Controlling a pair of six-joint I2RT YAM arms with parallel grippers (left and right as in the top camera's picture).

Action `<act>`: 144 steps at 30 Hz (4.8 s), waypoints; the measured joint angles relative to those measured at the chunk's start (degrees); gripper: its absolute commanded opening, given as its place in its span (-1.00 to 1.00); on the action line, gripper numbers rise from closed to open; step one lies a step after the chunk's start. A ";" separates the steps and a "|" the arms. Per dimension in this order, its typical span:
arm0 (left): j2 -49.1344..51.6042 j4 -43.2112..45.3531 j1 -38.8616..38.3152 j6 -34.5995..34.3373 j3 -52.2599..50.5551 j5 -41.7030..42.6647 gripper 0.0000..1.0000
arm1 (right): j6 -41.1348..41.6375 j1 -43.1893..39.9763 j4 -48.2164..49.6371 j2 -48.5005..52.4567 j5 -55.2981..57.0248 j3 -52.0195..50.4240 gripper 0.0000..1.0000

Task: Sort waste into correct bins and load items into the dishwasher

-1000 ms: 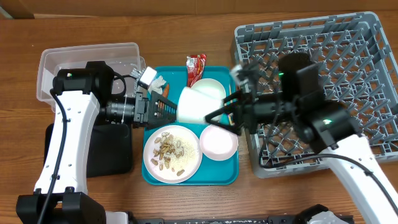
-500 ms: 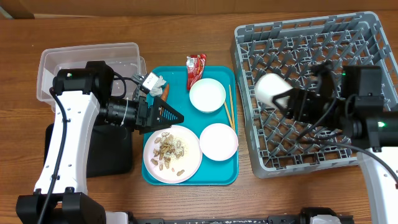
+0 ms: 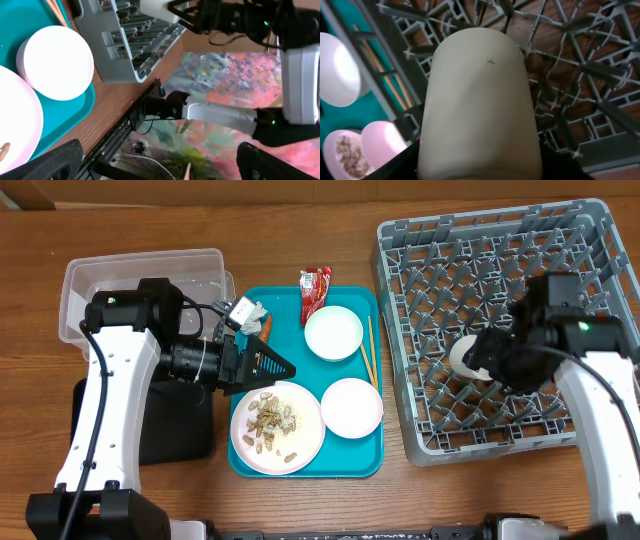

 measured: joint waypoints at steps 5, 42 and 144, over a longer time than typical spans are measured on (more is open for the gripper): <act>0.00 0.00 0.00 0.00 0.00 -0.13 1.00 | 0.17 0.00 1.33 2.40 0.09 0.00 0.83; -39.71 6.82 1.92 -51.41 0.33 -71.28 1.00 | 1.01 36.37 4.02 7.04 4.57 1.86 0.38; -39.95 6.45 1.92 -53.64 0.33 -77.88 1.00 | 13.62 24.22 16.46 25.53 77.64 9.40 -0.92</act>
